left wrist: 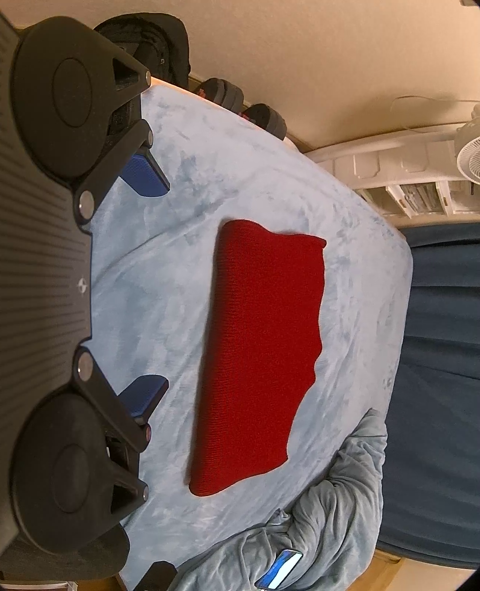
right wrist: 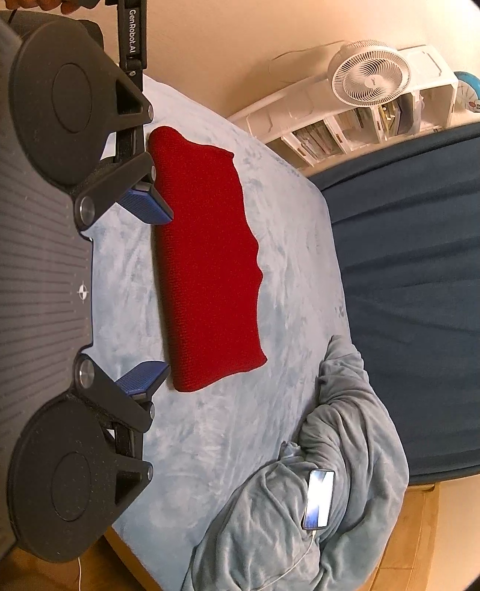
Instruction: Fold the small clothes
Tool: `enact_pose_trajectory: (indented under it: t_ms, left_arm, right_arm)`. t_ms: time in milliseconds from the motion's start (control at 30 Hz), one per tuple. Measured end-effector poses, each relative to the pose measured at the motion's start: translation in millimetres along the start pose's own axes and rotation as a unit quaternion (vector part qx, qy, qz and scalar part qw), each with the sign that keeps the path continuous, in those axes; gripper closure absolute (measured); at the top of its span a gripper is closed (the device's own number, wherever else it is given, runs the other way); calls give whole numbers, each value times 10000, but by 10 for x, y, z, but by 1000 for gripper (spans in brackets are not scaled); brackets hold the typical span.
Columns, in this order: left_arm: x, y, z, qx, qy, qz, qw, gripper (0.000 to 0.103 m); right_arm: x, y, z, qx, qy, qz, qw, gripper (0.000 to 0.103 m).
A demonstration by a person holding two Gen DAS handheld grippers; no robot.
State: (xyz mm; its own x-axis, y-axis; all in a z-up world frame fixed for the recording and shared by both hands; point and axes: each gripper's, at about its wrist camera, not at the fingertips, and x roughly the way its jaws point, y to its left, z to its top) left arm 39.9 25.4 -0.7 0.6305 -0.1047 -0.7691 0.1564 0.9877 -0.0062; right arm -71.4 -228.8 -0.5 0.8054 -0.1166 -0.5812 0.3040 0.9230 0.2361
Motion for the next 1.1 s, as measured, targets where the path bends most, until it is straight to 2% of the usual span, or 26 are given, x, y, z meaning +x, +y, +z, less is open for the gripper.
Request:
enact_pose_trajectory:
  t_ms: [1100]
  left_arm:
    - [226, 111, 101, -109, 198, 106, 9997, 0]
  right_arm:
    - [282, -13, 7, 13, 378, -62, 9993, 20]
